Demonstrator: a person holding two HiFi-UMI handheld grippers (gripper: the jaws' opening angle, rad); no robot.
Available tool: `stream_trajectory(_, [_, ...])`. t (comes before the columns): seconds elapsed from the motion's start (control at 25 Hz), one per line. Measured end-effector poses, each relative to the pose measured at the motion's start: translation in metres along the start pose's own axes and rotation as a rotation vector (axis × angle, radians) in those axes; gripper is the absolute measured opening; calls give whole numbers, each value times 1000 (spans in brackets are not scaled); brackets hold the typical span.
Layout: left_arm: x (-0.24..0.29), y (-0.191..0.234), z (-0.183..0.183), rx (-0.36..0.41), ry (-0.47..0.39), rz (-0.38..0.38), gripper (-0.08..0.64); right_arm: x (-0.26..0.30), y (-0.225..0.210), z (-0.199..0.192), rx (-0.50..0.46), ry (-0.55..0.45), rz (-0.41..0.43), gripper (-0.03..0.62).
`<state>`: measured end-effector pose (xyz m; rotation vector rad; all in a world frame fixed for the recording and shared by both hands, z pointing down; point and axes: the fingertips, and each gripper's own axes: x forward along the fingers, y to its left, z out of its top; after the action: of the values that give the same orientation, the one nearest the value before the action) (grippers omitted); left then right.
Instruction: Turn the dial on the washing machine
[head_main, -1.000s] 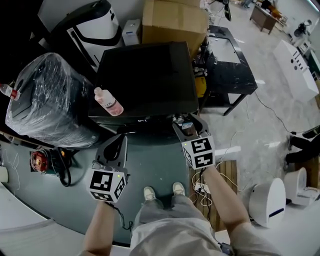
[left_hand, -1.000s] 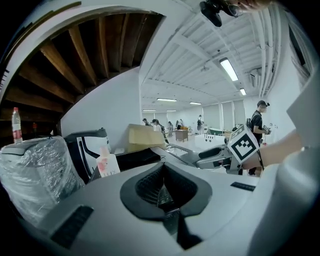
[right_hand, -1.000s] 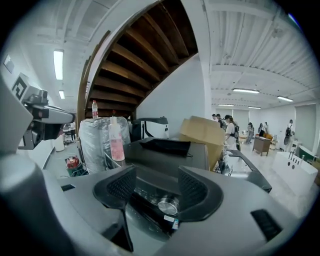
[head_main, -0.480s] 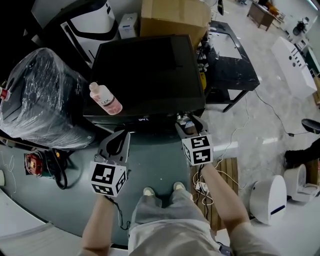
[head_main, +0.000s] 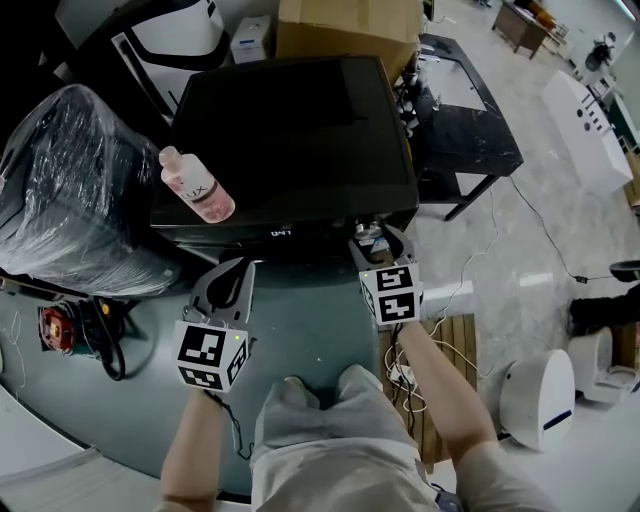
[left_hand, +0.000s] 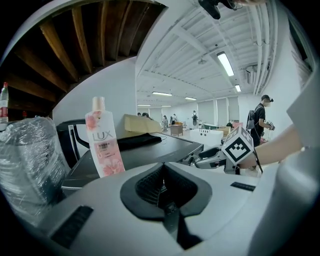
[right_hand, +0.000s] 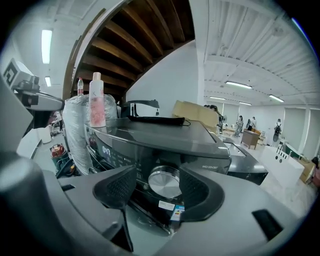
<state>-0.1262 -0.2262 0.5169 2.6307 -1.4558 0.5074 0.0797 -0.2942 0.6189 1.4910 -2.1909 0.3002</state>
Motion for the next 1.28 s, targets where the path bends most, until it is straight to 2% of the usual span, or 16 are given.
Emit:
stream_trajectory(0.2, [7,-1,-16,-4,7,-6,20,11,-1,-8,-69,15,-38,284])
stream_trajectory(0.44, [13,-2,-30,-2,19,-12,20,16,0,-14,-414,38,-167,287])
stream_trajectory(0.92, [16,0,-53,-36,41,-23,20,27,-1,-30,-899,88,-378,301])
stream_trajectory(1.08, [16,0,-56,-57,44,-29,20,28,-2,-29,-916,85,-397,300])
stream_trajectory(1.28, [14,1,-55,-54,47,-30,20,28,-1,-27,-837,60,-394,295])
